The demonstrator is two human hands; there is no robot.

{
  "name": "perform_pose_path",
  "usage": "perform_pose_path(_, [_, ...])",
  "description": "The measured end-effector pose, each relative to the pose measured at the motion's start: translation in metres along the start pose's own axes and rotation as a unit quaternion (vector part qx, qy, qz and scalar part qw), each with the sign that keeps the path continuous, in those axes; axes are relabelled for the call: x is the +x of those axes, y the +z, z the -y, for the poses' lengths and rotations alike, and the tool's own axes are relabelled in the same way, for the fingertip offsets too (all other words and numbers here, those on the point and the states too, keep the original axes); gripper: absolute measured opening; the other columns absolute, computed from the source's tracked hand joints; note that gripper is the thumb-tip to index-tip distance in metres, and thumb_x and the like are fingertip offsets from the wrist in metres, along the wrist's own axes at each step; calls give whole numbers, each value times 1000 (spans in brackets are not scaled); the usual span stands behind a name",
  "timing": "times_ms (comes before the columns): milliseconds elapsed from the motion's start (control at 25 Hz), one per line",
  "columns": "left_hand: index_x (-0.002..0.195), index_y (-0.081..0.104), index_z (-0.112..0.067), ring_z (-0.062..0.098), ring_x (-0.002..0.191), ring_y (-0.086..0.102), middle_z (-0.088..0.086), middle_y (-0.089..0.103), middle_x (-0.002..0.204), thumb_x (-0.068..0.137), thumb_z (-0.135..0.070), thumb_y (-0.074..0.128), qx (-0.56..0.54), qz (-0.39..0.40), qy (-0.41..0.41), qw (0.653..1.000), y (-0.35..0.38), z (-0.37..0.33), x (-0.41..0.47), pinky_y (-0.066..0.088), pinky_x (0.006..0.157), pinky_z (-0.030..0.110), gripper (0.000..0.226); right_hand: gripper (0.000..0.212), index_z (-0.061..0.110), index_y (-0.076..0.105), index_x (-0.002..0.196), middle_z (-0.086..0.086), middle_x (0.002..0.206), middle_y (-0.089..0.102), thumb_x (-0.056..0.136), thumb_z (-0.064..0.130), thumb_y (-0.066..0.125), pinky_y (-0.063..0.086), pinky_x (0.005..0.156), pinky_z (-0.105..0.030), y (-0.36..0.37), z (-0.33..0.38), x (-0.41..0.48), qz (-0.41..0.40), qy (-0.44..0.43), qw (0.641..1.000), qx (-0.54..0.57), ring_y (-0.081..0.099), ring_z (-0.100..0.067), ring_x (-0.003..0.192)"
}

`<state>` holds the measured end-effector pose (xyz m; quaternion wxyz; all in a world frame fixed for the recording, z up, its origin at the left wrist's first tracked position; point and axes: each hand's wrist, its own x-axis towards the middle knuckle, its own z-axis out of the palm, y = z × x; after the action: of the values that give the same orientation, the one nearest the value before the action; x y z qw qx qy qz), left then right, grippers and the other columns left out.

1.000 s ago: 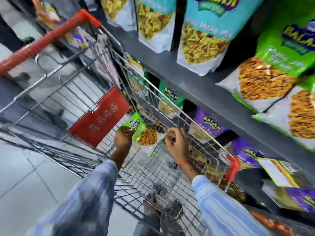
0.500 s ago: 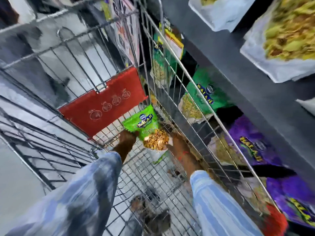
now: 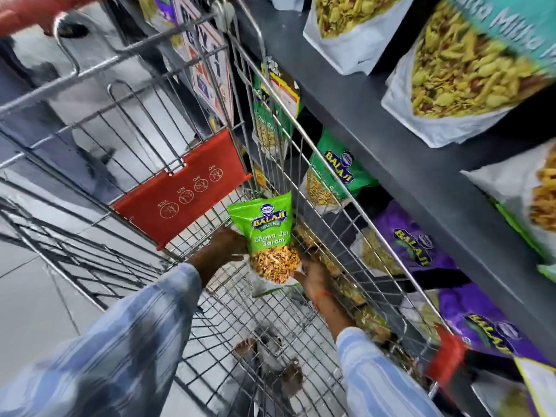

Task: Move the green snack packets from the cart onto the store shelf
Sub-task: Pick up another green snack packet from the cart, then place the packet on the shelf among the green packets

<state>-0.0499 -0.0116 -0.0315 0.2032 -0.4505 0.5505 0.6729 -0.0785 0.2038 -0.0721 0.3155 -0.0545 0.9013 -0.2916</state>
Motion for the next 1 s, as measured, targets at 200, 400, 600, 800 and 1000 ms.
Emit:
perform_pose_path(200, [66, 53, -12, 10, 53, 64, 1, 68, 61, 91, 2, 41, 47, 37, 94, 994, 0, -30, -102, 53, 59, 27, 31, 17, 7, 53, 77, -7, 80, 54, 82, 14, 68, 36, 56, -25, -44, 24, -84, -57, -44, 995, 64, 48, -16, 72])
perform_pose_path(400, [65, 60, -8, 24, 71, 61, 17, 67, 68, 85, 6, 55, 112, 58, 296, 947, 31, -43, -199, 50, 70, 37, 25, 14, 3, 66, 94, -22, 95, 68, 80, 5, 68, 50, 81, -46, -87, 24, -174, -177, -67, 962, 197, 64, -28, 88])
perform_pose_path(600, [62, 61, -12, -6, 40, 53, -12, 63, 41, 85, 9, 54, 167, 143, 407, 886, 118, -62, -272, 45, 42, 10, 32, 7, 7, 64, 82, -22, 77, 63, 80, 6, 70, 47, 70, -44, -141, -14, -244, -332, -56, 918, 210, 57, -30, 73])
perform_pose_path(800, [64, 62, -17, 10, 52, 55, -9, 64, 47, 84, 1, 60, 173, 207, 424, 865, 218, -59, -321, 47, 63, 29, 26, 12, 1, 66, 85, -23, 82, 64, 77, 7, 72, 45, 71, -43, -203, -67, -305, -427, -59, 880, 199, 58, -32, 76])
perform_pose_path(1000, [66, 62, -15, -1, 46, 54, -11, 62, 44, 83, -5, 64, 177, 251, 452, 837, 304, -41, -358, 50, 53, 15, 19, 10, 5, 67, 85, -17, 79, 60, 79, 11, 71, 46, 71, -49, -242, -134, -349, -483, -55, 852, 193, 56, -33, 77])
